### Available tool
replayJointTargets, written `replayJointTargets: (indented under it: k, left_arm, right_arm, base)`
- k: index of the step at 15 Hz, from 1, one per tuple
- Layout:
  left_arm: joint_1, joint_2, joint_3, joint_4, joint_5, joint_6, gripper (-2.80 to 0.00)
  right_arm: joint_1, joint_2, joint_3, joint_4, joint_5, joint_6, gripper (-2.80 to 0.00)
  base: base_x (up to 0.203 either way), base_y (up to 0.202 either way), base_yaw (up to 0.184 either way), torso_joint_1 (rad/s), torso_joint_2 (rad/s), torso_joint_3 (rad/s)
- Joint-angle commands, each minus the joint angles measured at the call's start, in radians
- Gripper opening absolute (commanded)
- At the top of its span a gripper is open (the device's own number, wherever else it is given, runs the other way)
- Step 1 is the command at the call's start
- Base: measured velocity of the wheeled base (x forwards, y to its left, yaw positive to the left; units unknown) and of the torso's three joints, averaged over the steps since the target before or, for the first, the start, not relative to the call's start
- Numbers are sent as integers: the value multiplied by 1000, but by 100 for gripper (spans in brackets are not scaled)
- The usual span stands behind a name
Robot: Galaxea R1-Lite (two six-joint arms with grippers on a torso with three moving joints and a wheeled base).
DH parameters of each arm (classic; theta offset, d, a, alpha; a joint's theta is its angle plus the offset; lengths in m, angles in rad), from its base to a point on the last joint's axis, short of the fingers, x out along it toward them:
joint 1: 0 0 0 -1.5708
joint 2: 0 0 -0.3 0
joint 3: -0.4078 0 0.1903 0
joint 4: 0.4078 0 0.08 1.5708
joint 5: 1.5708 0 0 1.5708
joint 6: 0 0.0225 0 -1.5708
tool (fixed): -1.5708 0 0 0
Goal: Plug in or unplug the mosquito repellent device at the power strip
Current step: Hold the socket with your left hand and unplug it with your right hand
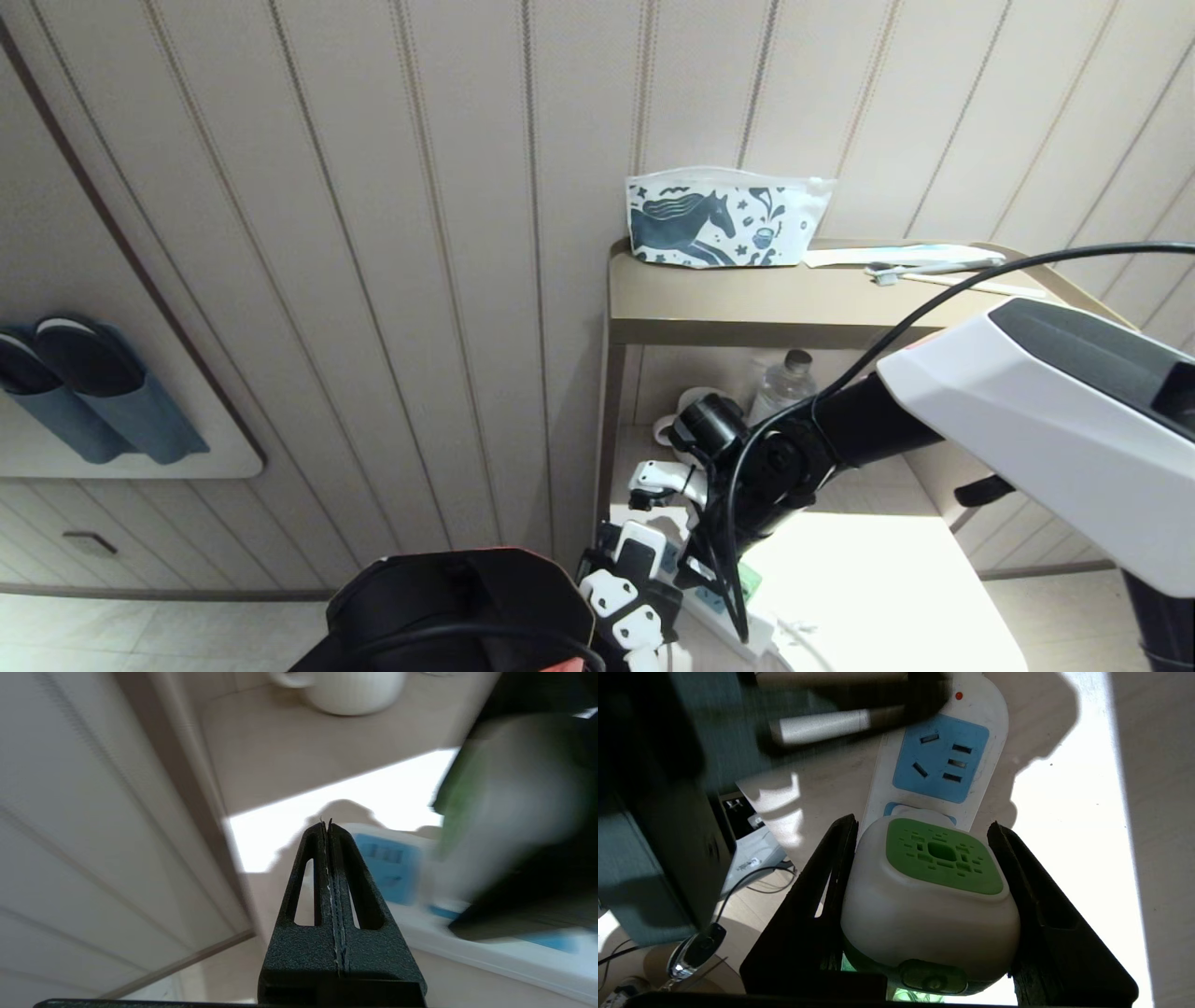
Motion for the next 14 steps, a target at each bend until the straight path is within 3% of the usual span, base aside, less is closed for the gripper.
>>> replayJointTargets:
  k: [1, 14]
  left_arm:
    - [-14, -2, -2, -41, -4, 4, -280]
    - [-42, 13, 22, -41, -17, 12, -280]
  right_arm:
    - [4, -1, 2, 2, 6, -2, -280]
    - [33, -78, 0, 10, 30, 0, -280]
  base:
    - [0, 0, 0, 0, 0, 0]
    - [0, 0, 0, 0, 0, 0]
